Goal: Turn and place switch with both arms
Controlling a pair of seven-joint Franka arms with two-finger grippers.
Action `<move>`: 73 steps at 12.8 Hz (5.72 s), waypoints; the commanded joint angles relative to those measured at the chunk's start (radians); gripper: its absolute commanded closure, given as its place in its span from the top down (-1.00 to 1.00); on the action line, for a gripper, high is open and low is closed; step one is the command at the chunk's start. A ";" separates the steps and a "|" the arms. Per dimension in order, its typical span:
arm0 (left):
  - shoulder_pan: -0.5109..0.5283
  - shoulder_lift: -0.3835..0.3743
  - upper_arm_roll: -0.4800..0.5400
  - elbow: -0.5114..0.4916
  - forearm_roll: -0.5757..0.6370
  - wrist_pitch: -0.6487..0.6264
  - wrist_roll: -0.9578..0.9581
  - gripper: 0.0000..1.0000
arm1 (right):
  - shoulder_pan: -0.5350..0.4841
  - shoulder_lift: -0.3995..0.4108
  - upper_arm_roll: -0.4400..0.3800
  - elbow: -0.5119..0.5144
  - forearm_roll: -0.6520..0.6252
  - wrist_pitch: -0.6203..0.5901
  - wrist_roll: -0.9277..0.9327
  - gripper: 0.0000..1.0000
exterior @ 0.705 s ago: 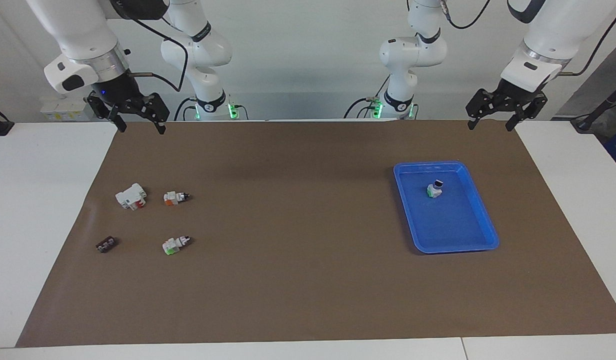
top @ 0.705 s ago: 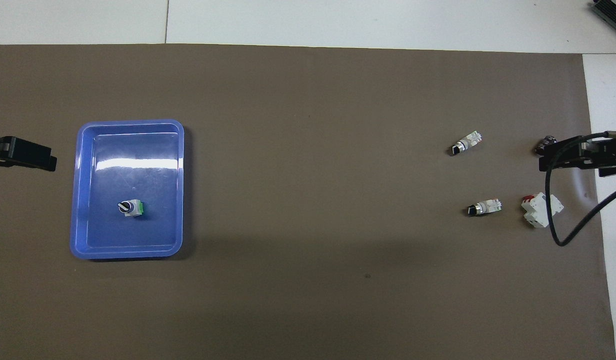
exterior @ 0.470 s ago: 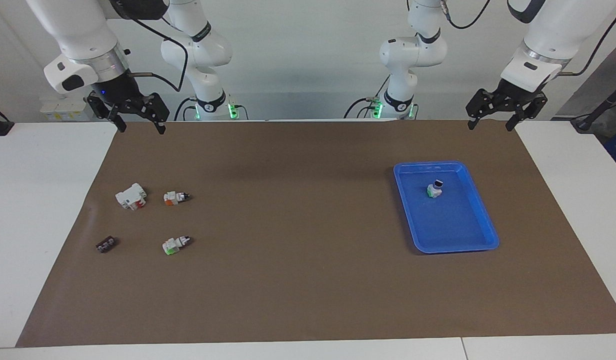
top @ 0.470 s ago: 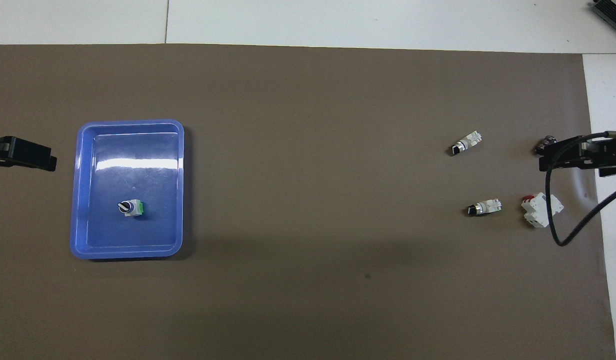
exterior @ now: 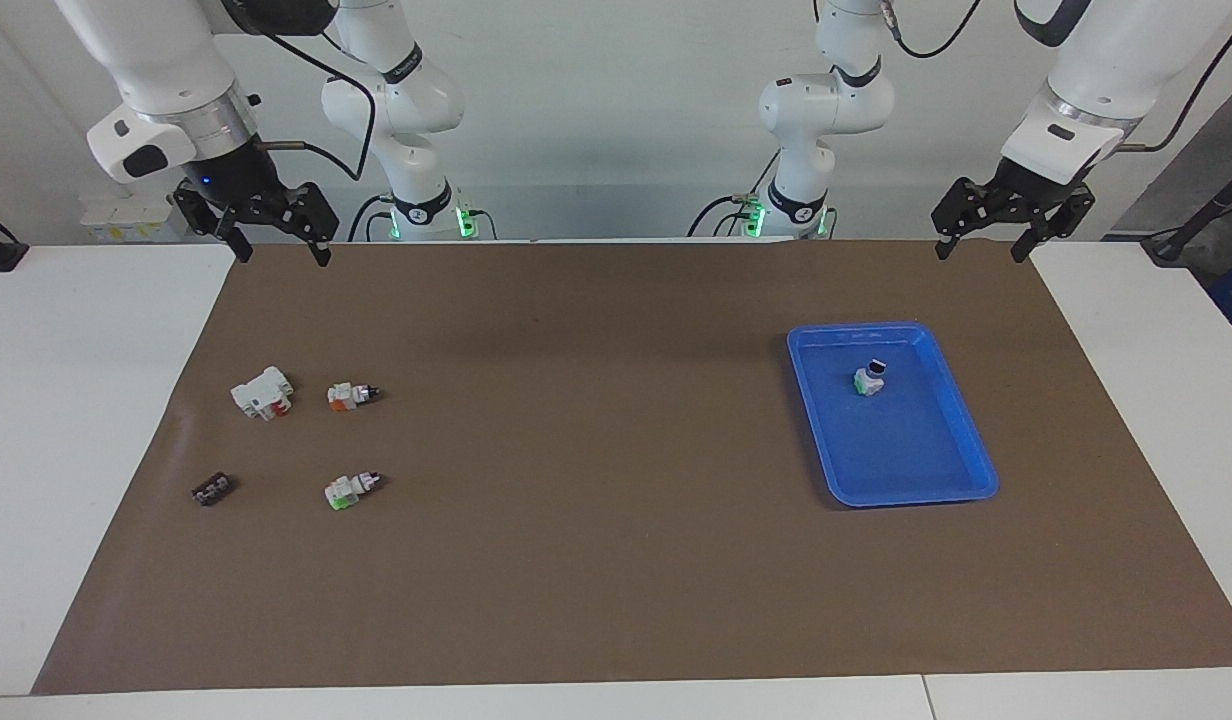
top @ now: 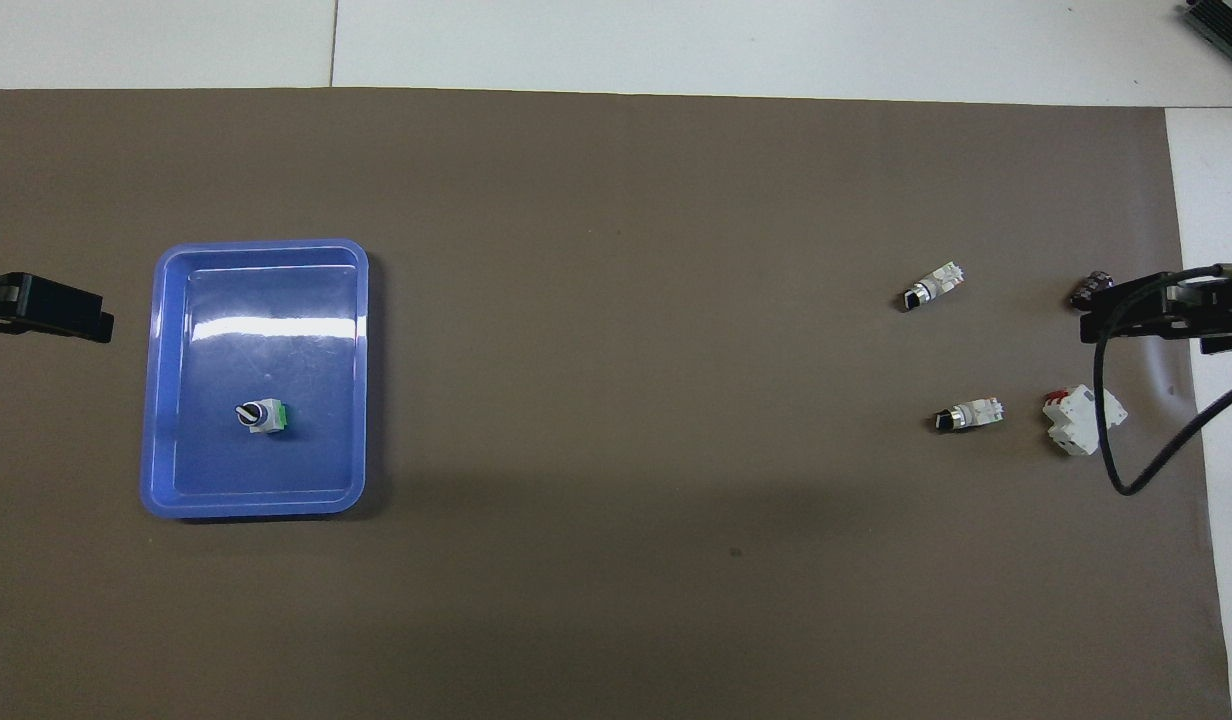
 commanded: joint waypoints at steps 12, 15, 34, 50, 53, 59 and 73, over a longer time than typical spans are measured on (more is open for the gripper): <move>0.003 -0.024 -0.005 -0.026 0.019 -0.003 -0.006 1.00 | -0.076 -0.068 -0.002 -0.532 0.013 0.529 0.466 1.00; 0.003 -0.024 -0.005 -0.026 0.019 -0.003 -0.006 1.00 | -0.084 -0.030 -0.002 -0.653 0.013 0.675 0.588 1.00; 0.003 -0.024 -0.005 -0.026 0.019 -0.003 -0.006 1.00 | -0.162 0.156 -0.001 -0.770 0.254 0.920 0.724 0.73; 0.003 -0.024 -0.005 -0.026 0.019 -0.003 -0.006 1.00 | -0.128 0.170 0.036 -0.371 0.596 0.340 0.958 -1.00; 0.003 -0.024 -0.005 -0.026 0.019 -0.003 -0.006 1.00 | -0.130 0.164 0.158 -0.282 0.687 0.314 1.167 -1.00; 0.003 -0.024 -0.005 -0.026 0.019 -0.001 -0.006 1.00 | -0.128 0.154 0.281 -0.179 0.932 0.357 1.383 -1.00; -0.005 -0.033 -0.005 -0.038 0.019 -0.038 -0.006 1.00 | 0.186 0.185 0.378 -0.176 0.996 0.889 1.356 -1.00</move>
